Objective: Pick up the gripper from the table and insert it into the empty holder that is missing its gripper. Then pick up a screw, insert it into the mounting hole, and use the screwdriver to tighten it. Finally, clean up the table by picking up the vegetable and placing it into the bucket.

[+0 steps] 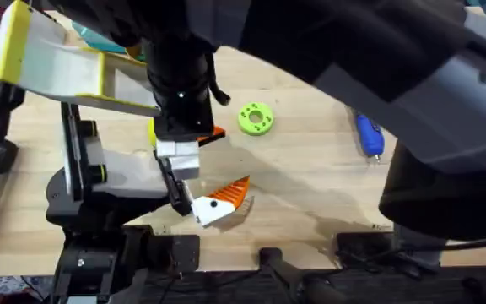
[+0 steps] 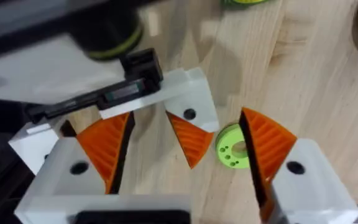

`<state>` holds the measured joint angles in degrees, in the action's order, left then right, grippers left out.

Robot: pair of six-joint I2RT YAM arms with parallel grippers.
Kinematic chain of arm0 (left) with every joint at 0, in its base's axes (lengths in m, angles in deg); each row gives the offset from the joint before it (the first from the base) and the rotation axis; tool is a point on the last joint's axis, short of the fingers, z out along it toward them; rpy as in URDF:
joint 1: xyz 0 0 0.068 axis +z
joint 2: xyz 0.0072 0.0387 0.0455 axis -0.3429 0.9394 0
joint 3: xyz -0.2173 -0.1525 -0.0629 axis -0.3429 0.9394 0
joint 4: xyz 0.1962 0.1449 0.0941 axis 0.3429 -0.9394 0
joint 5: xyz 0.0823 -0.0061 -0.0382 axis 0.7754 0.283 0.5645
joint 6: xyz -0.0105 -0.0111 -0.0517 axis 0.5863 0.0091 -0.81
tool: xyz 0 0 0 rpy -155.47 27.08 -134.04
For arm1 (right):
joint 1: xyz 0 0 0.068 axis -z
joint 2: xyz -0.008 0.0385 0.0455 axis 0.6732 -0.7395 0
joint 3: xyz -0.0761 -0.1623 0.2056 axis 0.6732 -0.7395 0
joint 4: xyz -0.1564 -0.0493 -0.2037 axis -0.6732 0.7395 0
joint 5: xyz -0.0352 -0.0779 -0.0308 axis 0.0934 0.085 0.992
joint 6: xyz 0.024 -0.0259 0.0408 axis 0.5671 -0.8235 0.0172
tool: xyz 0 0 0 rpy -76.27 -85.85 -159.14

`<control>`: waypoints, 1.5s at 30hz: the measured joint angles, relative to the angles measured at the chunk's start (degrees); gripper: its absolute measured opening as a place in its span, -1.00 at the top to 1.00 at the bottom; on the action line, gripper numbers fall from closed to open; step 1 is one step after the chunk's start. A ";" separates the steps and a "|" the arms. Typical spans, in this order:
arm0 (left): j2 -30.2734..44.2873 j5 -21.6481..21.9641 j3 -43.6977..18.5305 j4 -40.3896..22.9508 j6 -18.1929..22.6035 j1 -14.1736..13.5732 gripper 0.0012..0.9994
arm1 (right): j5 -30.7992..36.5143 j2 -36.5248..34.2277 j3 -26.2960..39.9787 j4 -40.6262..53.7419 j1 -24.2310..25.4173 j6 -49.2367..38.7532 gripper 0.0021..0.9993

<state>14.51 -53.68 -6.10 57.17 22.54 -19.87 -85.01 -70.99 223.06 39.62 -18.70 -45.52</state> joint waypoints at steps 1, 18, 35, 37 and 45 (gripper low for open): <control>0.00 0.00 0.00 0.00 0.00 0.00 -0.97 | 0.00 0.00 0.00 0.00 0.00 -0.01 -0.99; 0.00 0.02 0.00 0.02 0.00 0.00 -0.97 | -5.24 0.87 -0.27 -1.06 2.82 -0.13 -0.99; 0.00 0.02 0.00 0.02 0.00 0.00 -0.97 | -19.79 10.64 -0.47 5.65 13.20 -14.79 -0.99; 0.00 0.01 0.00 0.02 0.00 0.00 -0.97 | -19.75 10.64 -0.48 5.66 13.95 -13.56 -0.99; 0.00 0.02 0.00 0.02 0.00 0.00 -0.97 | -18.98 10.64 -0.48 5.66 15.88 -8.97 -0.99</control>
<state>14.51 -53.65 -6.10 57.19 22.54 -19.87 -103.99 -60.35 222.58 45.28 -2.82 -54.49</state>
